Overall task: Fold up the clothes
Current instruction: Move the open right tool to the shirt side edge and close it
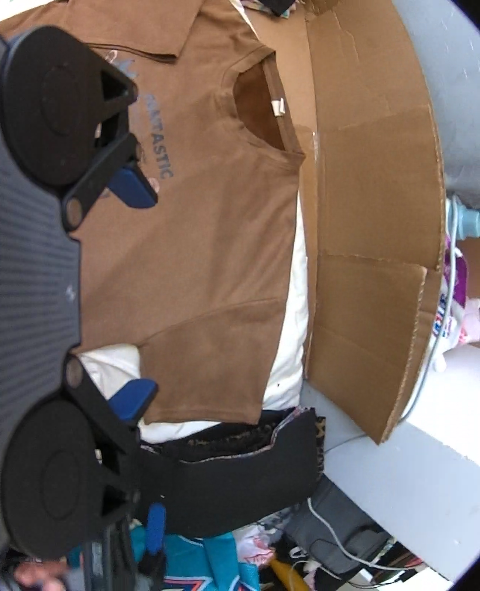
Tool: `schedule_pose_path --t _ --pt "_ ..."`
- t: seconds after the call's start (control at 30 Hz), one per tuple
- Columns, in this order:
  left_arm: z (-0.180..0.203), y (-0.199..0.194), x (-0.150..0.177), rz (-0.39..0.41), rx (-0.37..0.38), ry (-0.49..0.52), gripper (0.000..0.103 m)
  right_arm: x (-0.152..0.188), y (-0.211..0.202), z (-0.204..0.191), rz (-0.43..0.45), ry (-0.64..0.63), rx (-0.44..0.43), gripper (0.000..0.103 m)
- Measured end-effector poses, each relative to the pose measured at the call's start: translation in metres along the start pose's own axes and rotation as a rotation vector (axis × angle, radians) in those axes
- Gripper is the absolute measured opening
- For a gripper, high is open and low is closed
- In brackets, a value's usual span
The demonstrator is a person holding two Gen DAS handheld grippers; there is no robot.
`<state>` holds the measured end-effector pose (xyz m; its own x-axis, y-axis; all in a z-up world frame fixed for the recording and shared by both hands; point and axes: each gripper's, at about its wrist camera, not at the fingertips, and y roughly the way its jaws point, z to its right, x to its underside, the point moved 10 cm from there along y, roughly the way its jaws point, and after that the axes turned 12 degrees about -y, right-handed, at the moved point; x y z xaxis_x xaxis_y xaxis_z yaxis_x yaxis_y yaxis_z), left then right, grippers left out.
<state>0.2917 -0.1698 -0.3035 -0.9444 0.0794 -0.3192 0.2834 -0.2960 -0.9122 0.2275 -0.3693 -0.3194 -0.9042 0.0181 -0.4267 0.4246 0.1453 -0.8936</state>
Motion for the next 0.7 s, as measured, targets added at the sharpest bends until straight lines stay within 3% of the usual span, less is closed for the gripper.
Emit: schedule_pose_path --t 0.3,0.53,0.63,0.7 --pt "0.009 -0.003 0.011 0.065 -0.07 0.119 0.098 0.02 0.039 0.01 0.145 0.06 -0.038 0.097" --pt "0.017 0.019 0.024 0.02 -0.089 0.133 0.093 0.033 0.07 0.019 0.235 0.146 -0.083 0.096" --pt "0.022 0.03 0.029 -0.002 -0.088 0.147 0.092 0.038 0.078 0.015 0.303 0.123 -0.089 0.096" --pt "0.024 0.037 0.031 -0.031 -0.092 0.145 0.084 0.044 0.081 0.016 0.326 0.117 -0.082 0.096"
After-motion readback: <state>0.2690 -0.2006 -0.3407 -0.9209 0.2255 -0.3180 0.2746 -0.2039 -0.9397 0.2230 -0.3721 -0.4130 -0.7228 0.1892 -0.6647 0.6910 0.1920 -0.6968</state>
